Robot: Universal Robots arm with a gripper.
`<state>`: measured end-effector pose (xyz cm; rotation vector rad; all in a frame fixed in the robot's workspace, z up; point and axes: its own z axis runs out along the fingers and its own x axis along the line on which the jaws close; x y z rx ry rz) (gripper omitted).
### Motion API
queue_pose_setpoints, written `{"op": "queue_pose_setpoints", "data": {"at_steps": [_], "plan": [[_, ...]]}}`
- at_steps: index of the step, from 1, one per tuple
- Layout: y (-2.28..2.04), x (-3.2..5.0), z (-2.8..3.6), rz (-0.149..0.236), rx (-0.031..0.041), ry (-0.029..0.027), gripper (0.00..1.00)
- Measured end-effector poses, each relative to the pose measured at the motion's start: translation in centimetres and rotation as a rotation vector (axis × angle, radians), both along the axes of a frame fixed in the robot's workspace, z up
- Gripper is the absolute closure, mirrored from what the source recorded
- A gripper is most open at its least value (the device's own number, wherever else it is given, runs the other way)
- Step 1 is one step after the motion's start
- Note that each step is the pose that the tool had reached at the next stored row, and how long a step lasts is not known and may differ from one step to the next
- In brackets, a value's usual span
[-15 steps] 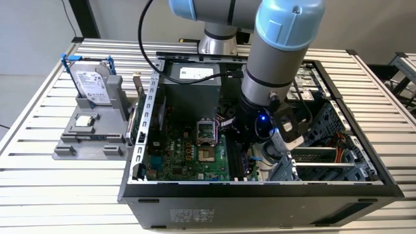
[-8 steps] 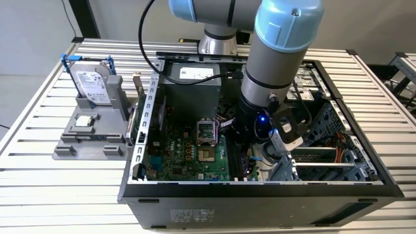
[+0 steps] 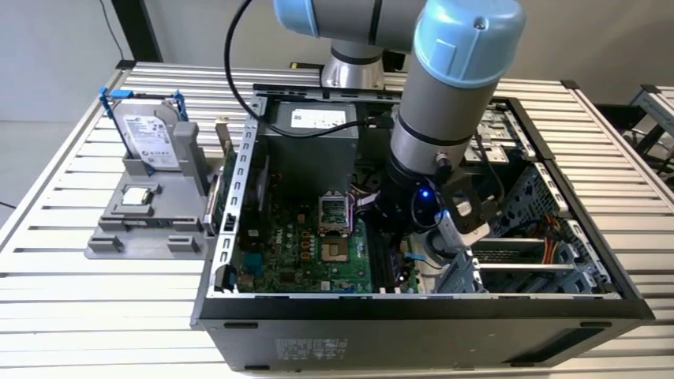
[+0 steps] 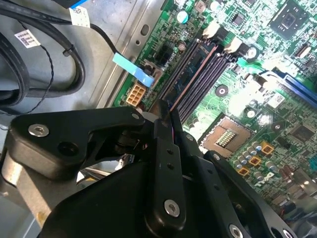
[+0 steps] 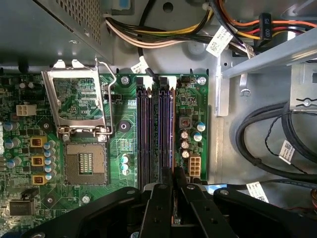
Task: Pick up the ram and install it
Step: 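Insert the ram into the slot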
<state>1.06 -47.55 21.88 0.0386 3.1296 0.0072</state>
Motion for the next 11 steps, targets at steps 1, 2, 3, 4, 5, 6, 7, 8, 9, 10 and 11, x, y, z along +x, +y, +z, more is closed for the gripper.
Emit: {"op": "queue_pose_setpoints", "data": {"at_steps": [1, 2, 3, 4, 5, 6, 7, 8, 9, 10, 11], "plan": [[-0.01, 0.00, -0.10, 0.000, 0.0005, 0.0001, 1.00], [-0.01, 0.00, -0.20, 0.000, 0.0007, 0.0002, 1.00], [-0.01, 0.01, -0.26, 0.000, 0.0008, 0.0002, 1.00], [0.00, 0.01, -0.26, 0.000, 0.0008, 0.0002, 1.00], [0.00, 0.01, -0.27, 0.000, 0.0008, 0.0003, 1.00], [0.00, 0.01, -0.27, 0.000, 0.0007, 0.0003, 1.00], [0.00, 0.01, -0.27, 0.000, 0.0008, 0.0004, 1.00], [0.00, 0.01, -0.27, 0.000, 0.0008, 0.0004, 1.00], [0.00, 0.01, -0.27, 0.000, 0.0009, 0.0005, 1.00], [0.00, 0.01, -0.28, 0.000, 0.0012, 0.0006, 1.00], [0.01, 0.01, -0.29, 0.000, 0.0018, 0.0007, 0.00]]}}
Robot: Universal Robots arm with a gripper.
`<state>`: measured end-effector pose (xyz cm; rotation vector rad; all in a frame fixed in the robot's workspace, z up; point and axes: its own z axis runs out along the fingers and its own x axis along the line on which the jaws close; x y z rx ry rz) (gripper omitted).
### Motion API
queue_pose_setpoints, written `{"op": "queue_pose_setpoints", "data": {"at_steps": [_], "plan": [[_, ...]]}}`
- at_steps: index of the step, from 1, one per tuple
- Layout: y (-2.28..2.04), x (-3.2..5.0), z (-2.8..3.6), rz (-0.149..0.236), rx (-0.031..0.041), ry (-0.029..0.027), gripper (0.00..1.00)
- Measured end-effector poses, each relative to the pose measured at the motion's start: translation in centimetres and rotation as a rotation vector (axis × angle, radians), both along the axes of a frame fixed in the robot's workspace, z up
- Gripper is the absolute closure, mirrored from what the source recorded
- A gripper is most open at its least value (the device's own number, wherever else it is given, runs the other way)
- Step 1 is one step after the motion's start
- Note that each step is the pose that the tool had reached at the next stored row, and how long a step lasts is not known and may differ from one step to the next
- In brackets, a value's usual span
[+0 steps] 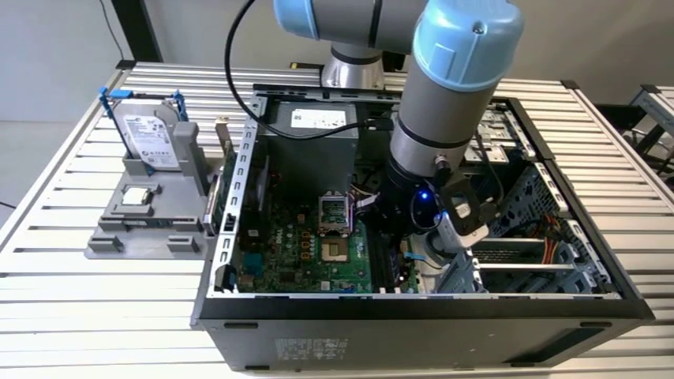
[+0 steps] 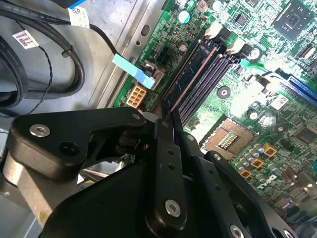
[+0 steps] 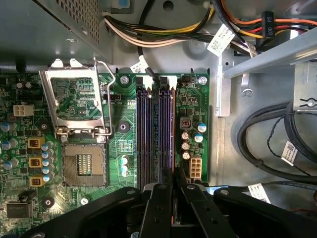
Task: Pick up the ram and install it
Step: 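Insert the ram into the slot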
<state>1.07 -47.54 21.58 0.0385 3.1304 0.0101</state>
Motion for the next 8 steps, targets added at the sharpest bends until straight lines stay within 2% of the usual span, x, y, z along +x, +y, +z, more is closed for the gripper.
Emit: {"op": "queue_pose_setpoints", "data": {"at_steps": [2, 3, 8], "plan": [[-0.01, 0.06, 0.05, 0.000, -0.0008, 0.0014, 0.00], [-0.01, 0.07, 0.39, -0.002, -0.0006, 0.0034, 0.00], [0.00, 0.07, 2.67, -0.005, -0.0008, 0.0035, 0.00]]}}
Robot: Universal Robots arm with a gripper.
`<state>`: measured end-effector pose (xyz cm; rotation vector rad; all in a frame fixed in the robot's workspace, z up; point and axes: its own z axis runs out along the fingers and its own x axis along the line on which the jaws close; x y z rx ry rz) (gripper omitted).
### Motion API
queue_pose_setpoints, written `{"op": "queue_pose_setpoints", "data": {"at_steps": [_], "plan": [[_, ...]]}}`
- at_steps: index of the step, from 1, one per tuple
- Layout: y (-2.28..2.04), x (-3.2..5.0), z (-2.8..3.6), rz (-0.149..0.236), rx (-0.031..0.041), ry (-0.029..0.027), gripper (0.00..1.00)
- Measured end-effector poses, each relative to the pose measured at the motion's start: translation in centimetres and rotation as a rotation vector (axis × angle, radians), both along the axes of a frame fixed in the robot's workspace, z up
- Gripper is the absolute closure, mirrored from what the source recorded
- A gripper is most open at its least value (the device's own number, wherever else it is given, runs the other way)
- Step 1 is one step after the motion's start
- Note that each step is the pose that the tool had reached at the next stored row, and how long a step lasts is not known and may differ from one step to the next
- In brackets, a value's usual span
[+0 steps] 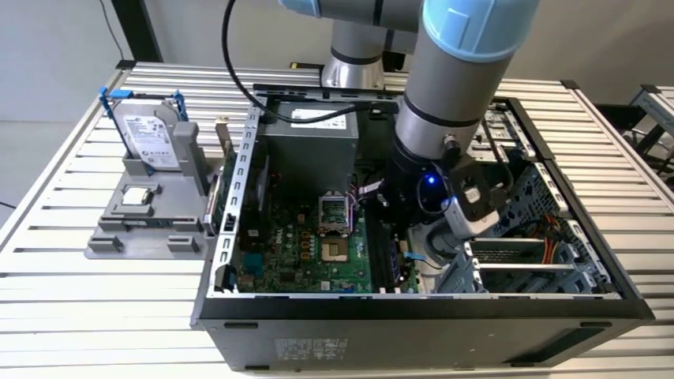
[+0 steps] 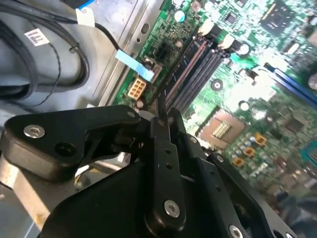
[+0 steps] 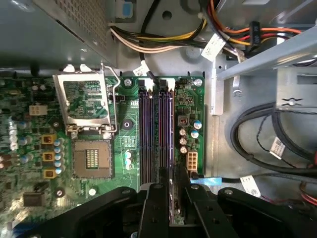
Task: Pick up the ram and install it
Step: 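Insert the ram into the slot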
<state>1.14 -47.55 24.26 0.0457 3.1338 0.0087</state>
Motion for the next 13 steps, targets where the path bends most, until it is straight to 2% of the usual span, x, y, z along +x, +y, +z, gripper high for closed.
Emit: {"op": "queue_pose_setpoints", "data": {"at_steps": [3, 6, 7, 13], "plan": [[0.03, -0.01, 1.31, 0.000, -0.0002, 0.0000, 0.00], [0.03, -0.01, 1.38, 0.000, 0.0001, -0.0001, 0.00], [0.03, -0.02, 1.38, 0.001, 0.0000, -0.0001, 1.00], [0.03, -0.04, 1.38, 0.001, -0.0001, 0.0000, 1.00]]}}
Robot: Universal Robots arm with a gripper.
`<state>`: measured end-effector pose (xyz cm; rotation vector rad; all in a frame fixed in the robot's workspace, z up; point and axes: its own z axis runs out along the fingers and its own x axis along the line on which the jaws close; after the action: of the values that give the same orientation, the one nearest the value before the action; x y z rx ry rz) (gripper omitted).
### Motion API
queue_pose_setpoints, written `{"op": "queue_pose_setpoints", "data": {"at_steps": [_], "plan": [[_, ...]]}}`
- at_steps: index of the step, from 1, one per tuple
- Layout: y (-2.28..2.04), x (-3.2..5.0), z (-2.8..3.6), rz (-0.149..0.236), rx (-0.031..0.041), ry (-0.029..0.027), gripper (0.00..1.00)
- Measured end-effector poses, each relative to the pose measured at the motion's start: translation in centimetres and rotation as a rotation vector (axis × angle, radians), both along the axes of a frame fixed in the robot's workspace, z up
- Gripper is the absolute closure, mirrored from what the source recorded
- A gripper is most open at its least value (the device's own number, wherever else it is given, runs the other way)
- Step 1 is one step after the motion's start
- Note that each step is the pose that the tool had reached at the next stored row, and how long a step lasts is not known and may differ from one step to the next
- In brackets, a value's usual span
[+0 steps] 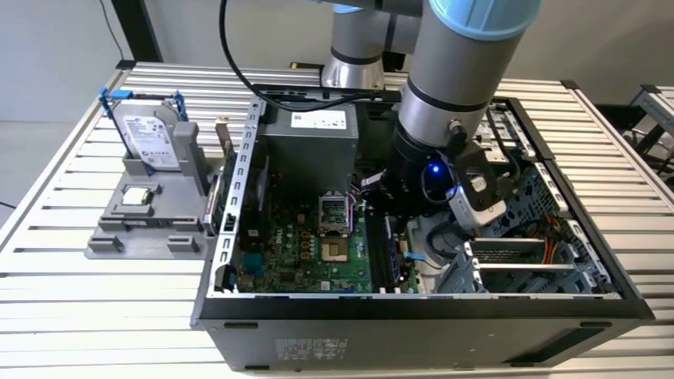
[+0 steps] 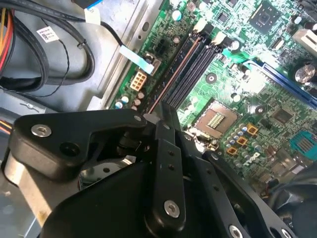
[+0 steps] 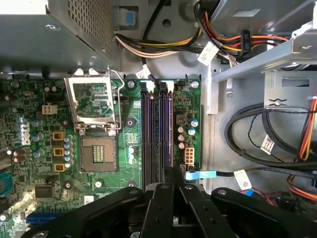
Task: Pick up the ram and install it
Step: 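Insert the ram into the slot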
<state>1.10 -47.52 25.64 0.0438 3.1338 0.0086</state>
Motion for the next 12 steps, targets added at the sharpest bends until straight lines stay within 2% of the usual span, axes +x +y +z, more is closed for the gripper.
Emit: {"op": "queue_pose_setpoints", "data": {"at_steps": [9, 12], "plan": [[0.00, -0.01, 0.00, 0.003, 0.0000, 0.0003, 1.00], [0.00, -0.01, 0.00, 0.053, -0.0001, 0.0004, 1.00]]}}
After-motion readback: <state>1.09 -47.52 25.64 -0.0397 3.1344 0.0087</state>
